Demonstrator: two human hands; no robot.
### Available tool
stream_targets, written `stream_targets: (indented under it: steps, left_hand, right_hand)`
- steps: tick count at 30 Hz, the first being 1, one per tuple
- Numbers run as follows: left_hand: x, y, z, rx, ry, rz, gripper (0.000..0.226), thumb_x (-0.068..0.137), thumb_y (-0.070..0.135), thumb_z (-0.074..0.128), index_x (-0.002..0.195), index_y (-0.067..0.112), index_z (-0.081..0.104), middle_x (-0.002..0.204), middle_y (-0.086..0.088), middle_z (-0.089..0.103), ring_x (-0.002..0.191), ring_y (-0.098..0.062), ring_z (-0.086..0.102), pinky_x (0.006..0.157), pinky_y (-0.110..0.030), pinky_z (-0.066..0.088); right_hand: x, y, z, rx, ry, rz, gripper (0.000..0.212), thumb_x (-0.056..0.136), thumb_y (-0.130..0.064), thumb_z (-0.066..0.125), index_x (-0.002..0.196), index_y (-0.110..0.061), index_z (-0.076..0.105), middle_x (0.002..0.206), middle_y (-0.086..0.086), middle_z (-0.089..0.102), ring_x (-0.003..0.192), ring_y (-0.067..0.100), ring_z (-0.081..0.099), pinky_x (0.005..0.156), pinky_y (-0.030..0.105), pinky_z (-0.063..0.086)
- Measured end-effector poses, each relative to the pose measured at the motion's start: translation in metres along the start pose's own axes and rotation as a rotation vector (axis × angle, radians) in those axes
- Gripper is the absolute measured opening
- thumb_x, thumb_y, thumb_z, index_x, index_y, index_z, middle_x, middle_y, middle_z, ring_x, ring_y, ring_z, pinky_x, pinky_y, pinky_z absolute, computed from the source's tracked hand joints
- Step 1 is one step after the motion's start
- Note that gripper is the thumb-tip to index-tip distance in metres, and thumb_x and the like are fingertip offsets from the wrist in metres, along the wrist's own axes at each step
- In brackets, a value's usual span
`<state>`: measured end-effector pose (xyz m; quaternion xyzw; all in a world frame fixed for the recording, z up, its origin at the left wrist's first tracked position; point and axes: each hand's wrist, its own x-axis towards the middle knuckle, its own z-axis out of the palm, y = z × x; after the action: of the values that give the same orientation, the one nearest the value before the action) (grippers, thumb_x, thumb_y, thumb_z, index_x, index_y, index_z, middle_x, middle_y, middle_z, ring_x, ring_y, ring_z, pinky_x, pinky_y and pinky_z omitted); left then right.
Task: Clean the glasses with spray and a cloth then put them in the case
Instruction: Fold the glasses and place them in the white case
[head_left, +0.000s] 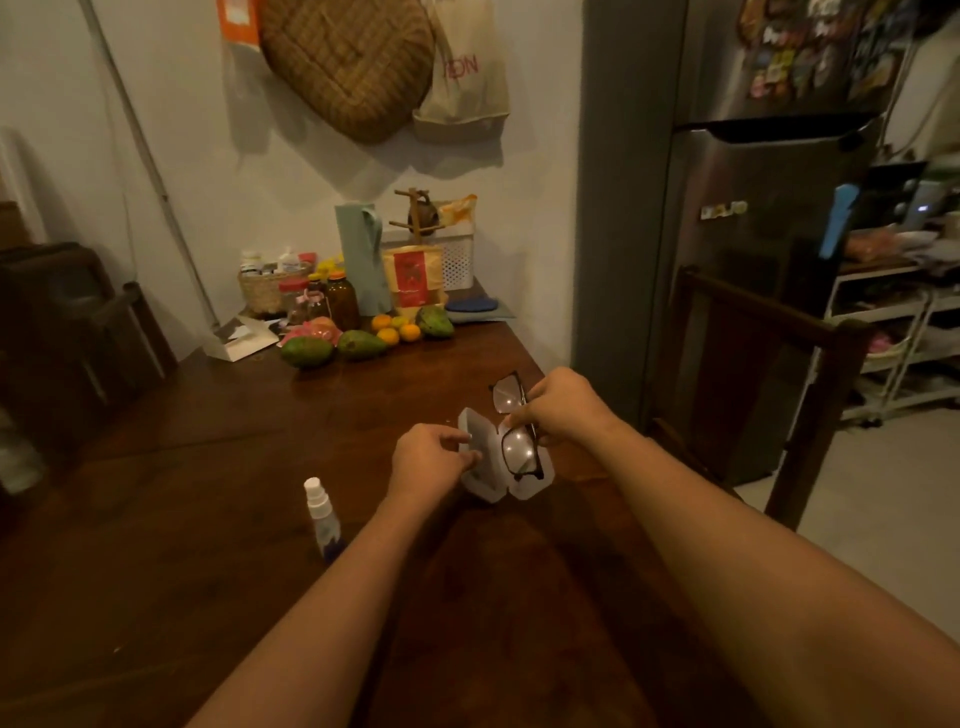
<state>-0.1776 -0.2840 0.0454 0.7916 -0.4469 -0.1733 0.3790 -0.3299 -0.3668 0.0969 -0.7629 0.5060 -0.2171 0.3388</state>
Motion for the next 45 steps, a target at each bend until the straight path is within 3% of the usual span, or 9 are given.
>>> stream_targets:
  steps: [5, 14, 20, 27, 29, 32, 36, 41, 45]
  left_hand:
    - [-0.002, -0.005, 0.010, -0.007, 0.038, 0.001, 0.028, 0.078, 0.027, 0.077, 0.105, 0.029, 0.071, 0.113, 0.004, 0.067, 0.070, -0.007, 0.065, 0.048, -0.022, 0.051]
    - [-0.018, -0.021, 0.023, -0.090, 0.065, -0.016, 0.035, 0.080, 0.029, 0.075, 0.114, 0.028, 0.068, 0.088, 0.010, 0.068, 0.062, -0.010, 0.069, 0.058, -0.036, 0.061]
    - [-0.027, -0.023, 0.022, 0.020, 0.090, 0.029, 0.037, 0.083, 0.032, 0.071, 0.119, 0.027, 0.067, 0.090, 0.004, 0.071, 0.057, -0.008, 0.064, 0.050, -0.025, 0.054]
    - [-0.031, -0.022, 0.025, 0.078, 0.084, 0.027, 0.041, 0.085, 0.026, 0.068, 0.125, 0.023, 0.062, 0.104, 0.003, 0.070, 0.075, -0.012, 0.068, 0.064, -0.027, 0.059]
    - [-0.030, -0.022, 0.025, 0.075, 0.084, 0.033, 0.037, 0.084, 0.025, 0.069, 0.121, 0.023, 0.065, 0.095, 0.005, 0.071, 0.071, -0.010, 0.066, 0.053, -0.021, 0.053]
    - [-0.032, -0.022, 0.024, 0.075, 0.081, 0.034, 0.032, 0.084, 0.025, 0.068, 0.116, 0.024, 0.068, 0.084, 0.007, 0.069, 0.067, -0.007, 0.063, 0.048, -0.018, 0.048]
    - [-0.034, -0.025, 0.024, 0.055, 0.082, 0.027, 0.039, 0.083, 0.028, 0.070, 0.121, 0.021, 0.065, 0.100, 0.002, 0.071, 0.082, -0.013, 0.067, 0.068, -0.028, 0.059]
    - [-0.034, -0.027, 0.023, 0.045, 0.103, 0.036, 0.037, 0.084, 0.032, 0.069, 0.120, 0.022, 0.066, 0.098, 0.004, 0.069, 0.082, -0.012, 0.066, 0.068, -0.026, 0.057]
    - [-0.038, -0.029, 0.023, 0.043, 0.132, 0.086, 0.035, 0.085, 0.033, 0.069, 0.117, 0.020, 0.068, 0.102, 0.002, 0.071, 0.087, -0.011, 0.065, 0.076, -0.026, 0.056]
  right_hand:
    - [0.015, -0.005, 0.003, -0.144, -0.048, 0.009, 0.021, 0.084, -0.023, 0.079, 0.090, -0.009, 0.065, 0.088, 0.010, 0.069, 0.078, 0.021, 0.070, 0.067, 0.032, 0.062]
    - [0.023, -0.024, 0.032, -0.456, -0.075, -0.038, 0.019, 0.087, -0.019, 0.072, 0.088, -0.014, 0.054, 0.093, 0.009, 0.060, 0.088, 0.027, 0.065, 0.081, 0.039, 0.060]
    - [0.035, -0.021, 0.053, -0.585, -0.110, -0.050, 0.022, 0.086, -0.019, 0.074, 0.082, -0.016, 0.052, 0.082, 0.006, 0.056, 0.075, 0.023, 0.060, 0.074, 0.036, 0.058]
    - [0.038, -0.023, 0.067, -0.657, -0.058, -0.098, 0.028, 0.085, -0.016, 0.074, 0.075, -0.019, 0.048, 0.084, 0.006, 0.057, 0.065, 0.020, 0.051, 0.048, 0.030, 0.039]
    - [0.035, -0.021, 0.070, -0.695, -0.025, -0.144, 0.019, 0.086, -0.014, 0.073, 0.083, -0.019, 0.055, 0.100, 0.009, 0.063, 0.075, 0.021, 0.056, 0.059, 0.034, 0.049]
    - [0.031, -0.018, 0.072, -0.716, -0.046, -0.190, 0.025, 0.087, -0.011, 0.072, 0.109, -0.014, 0.061, 0.133, 0.015, 0.055, 0.120, 0.032, 0.056, 0.085, 0.043, 0.054]
    - [0.023, -0.022, 0.061, -0.477, 0.025, -0.206, 0.017, 0.089, -0.016, 0.070, 0.105, -0.017, 0.065, 0.111, 0.006, 0.067, 0.100, 0.022, 0.064, 0.085, 0.037, 0.056]
    - [0.011, -0.003, 0.039, -0.049, 0.350, -0.286, 0.028, 0.089, -0.022, 0.071, 0.115, -0.028, 0.067, 0.097, -0.014, 0.063, 0.082, -0.004, 0.056, 0.067, 0.015, 0.046]
    - [0.006, 0.033, 0.048, 0.197, 0.258, -0.116, 0.048, 0.087, -0.029, 0.071, 0.133, -0.031, 0.056, 0.106, -0.016, 0.059, 0.090, -0.003, 0.056, 0.062, 0.013, 0.039]
